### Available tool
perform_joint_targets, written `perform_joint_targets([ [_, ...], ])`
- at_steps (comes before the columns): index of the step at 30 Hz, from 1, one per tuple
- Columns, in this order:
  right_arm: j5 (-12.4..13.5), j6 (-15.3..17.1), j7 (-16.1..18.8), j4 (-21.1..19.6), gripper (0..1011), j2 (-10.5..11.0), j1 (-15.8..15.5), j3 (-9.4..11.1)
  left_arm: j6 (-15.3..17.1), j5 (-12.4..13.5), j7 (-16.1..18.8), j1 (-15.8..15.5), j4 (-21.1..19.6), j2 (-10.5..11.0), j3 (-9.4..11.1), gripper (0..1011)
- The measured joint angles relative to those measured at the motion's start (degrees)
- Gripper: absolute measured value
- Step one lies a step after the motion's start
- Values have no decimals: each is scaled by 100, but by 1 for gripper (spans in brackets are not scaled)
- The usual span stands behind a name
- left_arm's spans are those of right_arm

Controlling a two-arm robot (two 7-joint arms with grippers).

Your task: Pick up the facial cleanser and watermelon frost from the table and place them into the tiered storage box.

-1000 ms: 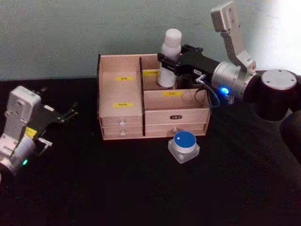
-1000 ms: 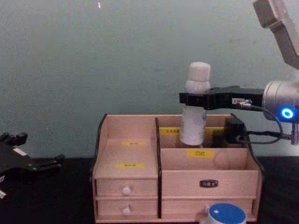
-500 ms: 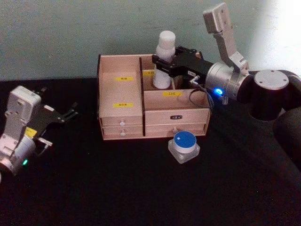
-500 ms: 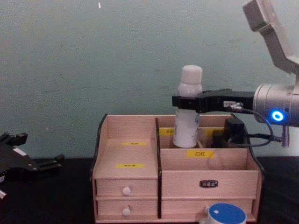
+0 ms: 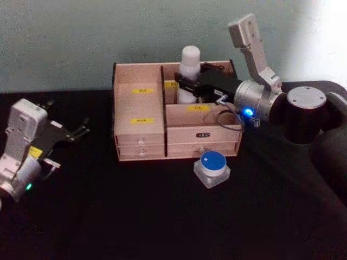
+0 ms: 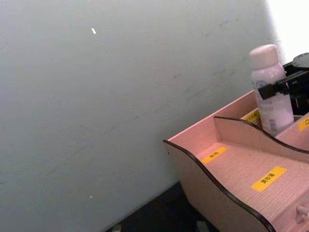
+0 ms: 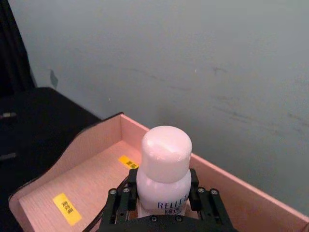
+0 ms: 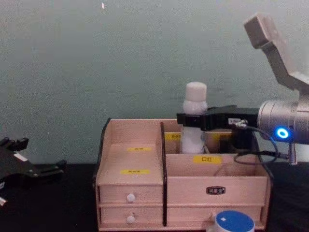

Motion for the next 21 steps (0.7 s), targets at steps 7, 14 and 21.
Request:
perform_joint_targets([
  [7, -56, -1, 22, 97, 591, -35, -29, -17, 0, 0, 0, 0, 0, 0, 0, 1001],
  [14, -109, 9, 22, 148, 591, -65, -45, -13, 0, 0, 0, 0, 0, 0, 0, 1001],
  [21, -145, 21, 11, 149, 591, -68, -54, -9, 0, 0, 0, 0, 0, 0, 0, 1001],
])
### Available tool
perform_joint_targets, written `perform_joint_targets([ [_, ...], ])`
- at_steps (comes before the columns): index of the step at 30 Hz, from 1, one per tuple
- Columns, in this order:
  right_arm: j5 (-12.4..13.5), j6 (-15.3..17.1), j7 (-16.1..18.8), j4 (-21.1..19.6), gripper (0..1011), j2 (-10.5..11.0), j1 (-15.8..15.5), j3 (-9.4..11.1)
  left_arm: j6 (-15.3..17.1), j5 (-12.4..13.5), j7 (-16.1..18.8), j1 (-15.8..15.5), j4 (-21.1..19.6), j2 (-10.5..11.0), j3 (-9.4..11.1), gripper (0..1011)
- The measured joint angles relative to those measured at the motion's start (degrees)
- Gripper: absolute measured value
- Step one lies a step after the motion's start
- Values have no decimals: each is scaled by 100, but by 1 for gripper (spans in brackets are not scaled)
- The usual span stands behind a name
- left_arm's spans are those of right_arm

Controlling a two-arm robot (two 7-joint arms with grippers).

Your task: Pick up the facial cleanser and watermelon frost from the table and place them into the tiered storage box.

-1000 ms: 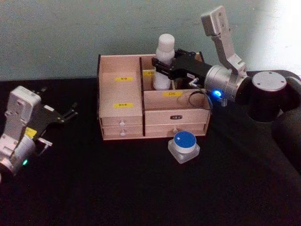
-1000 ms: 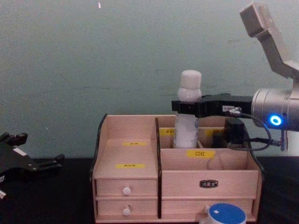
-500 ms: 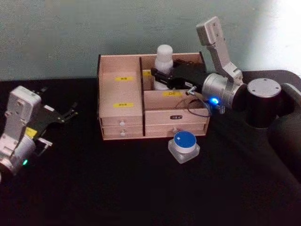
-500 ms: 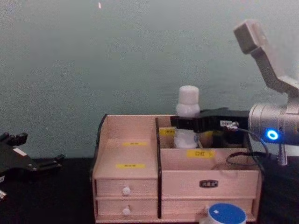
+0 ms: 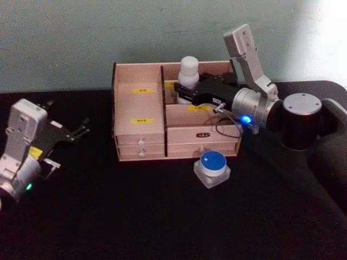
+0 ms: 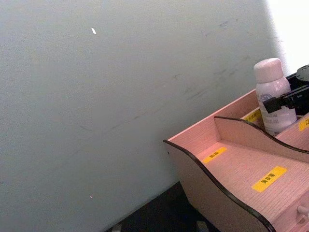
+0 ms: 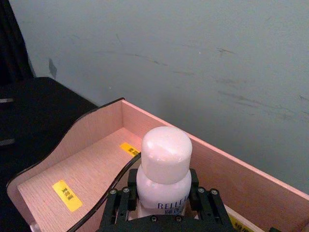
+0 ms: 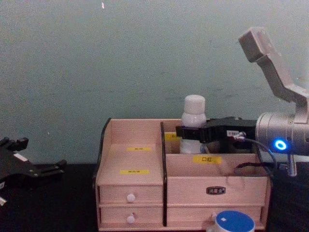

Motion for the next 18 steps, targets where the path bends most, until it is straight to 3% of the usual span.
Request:
perform_joint_targets([
  [9, 5, 6, 0, -1, 604, 1, -2, 2, 0, 0, 0, 0, 0, 0, 0, 1001],
  [18, 13, 8, -2, -5, 870, 2, -2, 2, 0, 0, 0, 0, 0, 0, 0, 1001],
])
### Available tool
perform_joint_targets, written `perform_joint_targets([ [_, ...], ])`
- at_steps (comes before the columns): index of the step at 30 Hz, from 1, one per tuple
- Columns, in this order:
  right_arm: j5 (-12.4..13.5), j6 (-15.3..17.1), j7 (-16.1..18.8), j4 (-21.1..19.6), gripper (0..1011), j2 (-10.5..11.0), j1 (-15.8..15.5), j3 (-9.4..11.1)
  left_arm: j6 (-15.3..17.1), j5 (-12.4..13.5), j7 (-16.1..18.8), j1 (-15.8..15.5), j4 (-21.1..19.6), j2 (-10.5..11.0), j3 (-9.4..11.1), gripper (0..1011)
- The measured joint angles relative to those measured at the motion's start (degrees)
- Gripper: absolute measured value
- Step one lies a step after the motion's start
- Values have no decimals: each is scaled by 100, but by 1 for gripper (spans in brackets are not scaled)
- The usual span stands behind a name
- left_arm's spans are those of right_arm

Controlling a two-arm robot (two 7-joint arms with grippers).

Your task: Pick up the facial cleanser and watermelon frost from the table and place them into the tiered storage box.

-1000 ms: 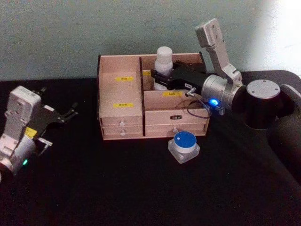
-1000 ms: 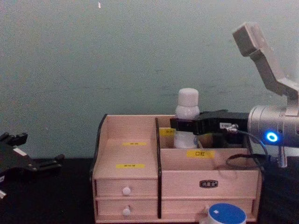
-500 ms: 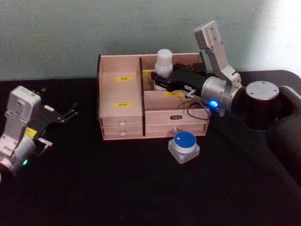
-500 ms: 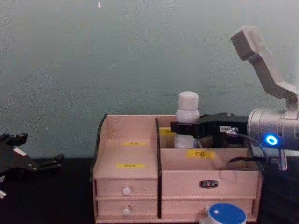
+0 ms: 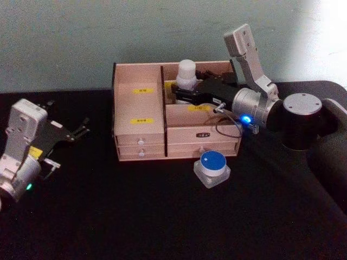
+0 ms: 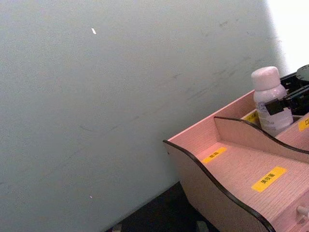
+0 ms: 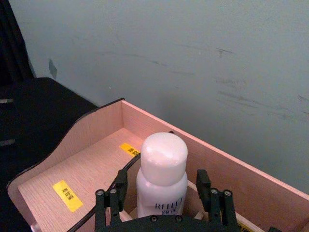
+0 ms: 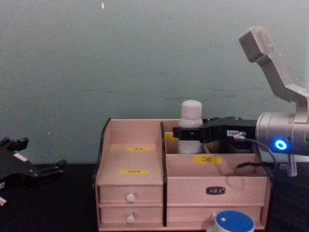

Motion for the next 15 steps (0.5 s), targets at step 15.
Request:
perform_joint_targets([
  [15, 9, 0, -2, -6, 1000, 3, 0, 0, 0, 0, 0, 0, 0, 0, 0, 1001],
])
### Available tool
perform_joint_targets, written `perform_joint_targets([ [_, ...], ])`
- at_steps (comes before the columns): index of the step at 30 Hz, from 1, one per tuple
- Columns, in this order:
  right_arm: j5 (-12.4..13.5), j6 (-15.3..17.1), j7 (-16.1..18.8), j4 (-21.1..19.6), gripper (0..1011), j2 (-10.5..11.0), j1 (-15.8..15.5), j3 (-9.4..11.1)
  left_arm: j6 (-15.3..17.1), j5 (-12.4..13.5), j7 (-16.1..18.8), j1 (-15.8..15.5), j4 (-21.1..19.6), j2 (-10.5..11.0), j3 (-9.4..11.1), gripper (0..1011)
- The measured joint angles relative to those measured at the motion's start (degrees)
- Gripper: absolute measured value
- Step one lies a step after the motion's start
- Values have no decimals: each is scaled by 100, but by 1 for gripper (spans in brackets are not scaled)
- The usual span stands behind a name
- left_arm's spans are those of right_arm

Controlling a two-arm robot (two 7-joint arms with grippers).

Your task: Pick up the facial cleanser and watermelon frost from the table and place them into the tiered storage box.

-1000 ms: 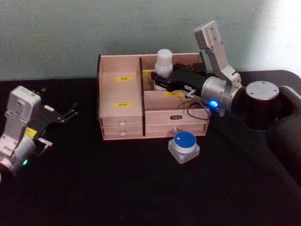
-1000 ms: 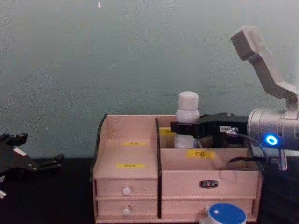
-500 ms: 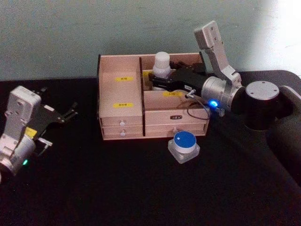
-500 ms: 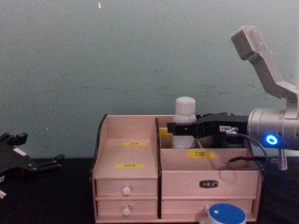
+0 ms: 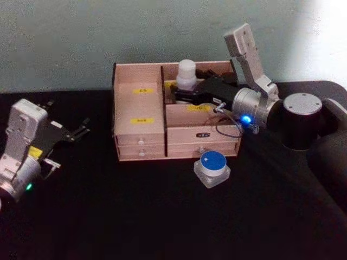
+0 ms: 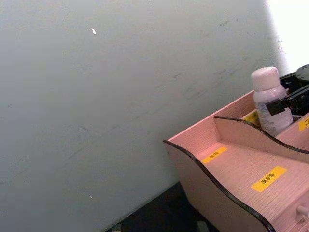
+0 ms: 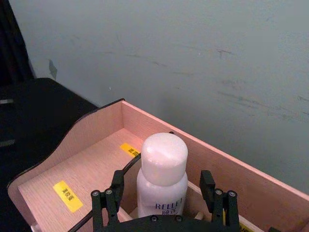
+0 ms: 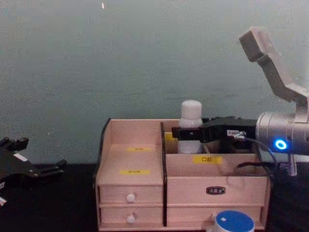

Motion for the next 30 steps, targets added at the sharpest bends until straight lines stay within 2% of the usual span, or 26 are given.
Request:
perform_joint_targets([
  [5, 7, 8, 0, -63, 1000, 16, -24, 20, 0, 0, 0, 1, 0, 0, 0, 1001],
  [12, 57, 108, -81, -547, 1000, 174, -270, 139, 0, 0, 0, 0, 0, 0, 0, 1001],
  [18, 149, 324, -115, -1277, 1000, 471, -649, 245, 0, 0, 0, 0, 0, 0, 0, 1001],
  [24, 351, 518, -19, -2073, 1000, 918, -1196, 344, 0, 0, 0, 1, 0, 0, 0, 1001],
  [27, 445, 573, 52, -2377, 1000, 1142, -1463, 362, 0, 0, 0, 0, 0, 0, 0, 1001],
  [28, 445, 573, 52, -2377, 1000, 1142, -1463, 362, 0, 0, 0, 0, 0, 0, 0, 1001],
  [30, 523, 608, 106, -2610, 1000, 1339, -1688, 363, 0, 0, 0, 0, 0, 0, 0, 1001],
])
